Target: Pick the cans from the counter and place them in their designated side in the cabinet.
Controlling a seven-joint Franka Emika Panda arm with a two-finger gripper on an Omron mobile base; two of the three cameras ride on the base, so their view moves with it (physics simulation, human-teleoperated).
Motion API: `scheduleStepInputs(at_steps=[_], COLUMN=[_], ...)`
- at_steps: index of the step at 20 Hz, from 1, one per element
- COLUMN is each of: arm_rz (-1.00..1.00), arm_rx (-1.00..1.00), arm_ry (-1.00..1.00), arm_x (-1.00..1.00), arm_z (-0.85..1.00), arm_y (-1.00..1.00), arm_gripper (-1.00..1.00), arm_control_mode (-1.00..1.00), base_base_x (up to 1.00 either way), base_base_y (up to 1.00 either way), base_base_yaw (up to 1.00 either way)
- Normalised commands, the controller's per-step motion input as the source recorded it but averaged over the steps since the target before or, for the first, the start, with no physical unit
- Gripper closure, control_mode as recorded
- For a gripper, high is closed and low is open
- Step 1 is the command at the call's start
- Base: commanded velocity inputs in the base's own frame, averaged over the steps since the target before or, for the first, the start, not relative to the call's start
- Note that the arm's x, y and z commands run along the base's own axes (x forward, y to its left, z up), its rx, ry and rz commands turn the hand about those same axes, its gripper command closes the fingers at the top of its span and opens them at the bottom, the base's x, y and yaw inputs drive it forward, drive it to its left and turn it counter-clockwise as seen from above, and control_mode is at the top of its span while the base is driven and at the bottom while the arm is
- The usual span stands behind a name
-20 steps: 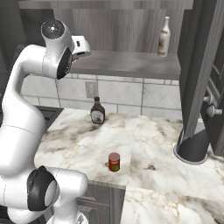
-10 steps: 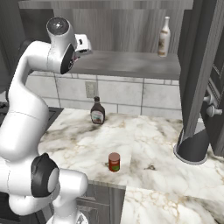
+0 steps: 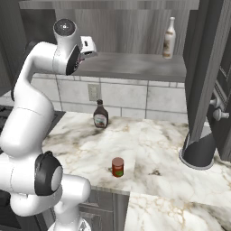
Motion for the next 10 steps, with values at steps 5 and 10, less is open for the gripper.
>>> scheduleStepInputs(at_steps=[5, 10], arm_rz=[0.01, 0.01], arm_rx=[0.00, 0.00], arm_ry=[0.01, 0.01], arm_x=[0.21, 0.23], arm_z=[-0.07, -0.06], arm_y=[0.00, 0.02], arm_gripper=[1.00, 1.00], arm_control_mode=[-1.00, -1.00], base_base_x=[0.00, 0.00], base_base_y=[0.00, 0.00], base_base_yaw=[0.00, 0.00])
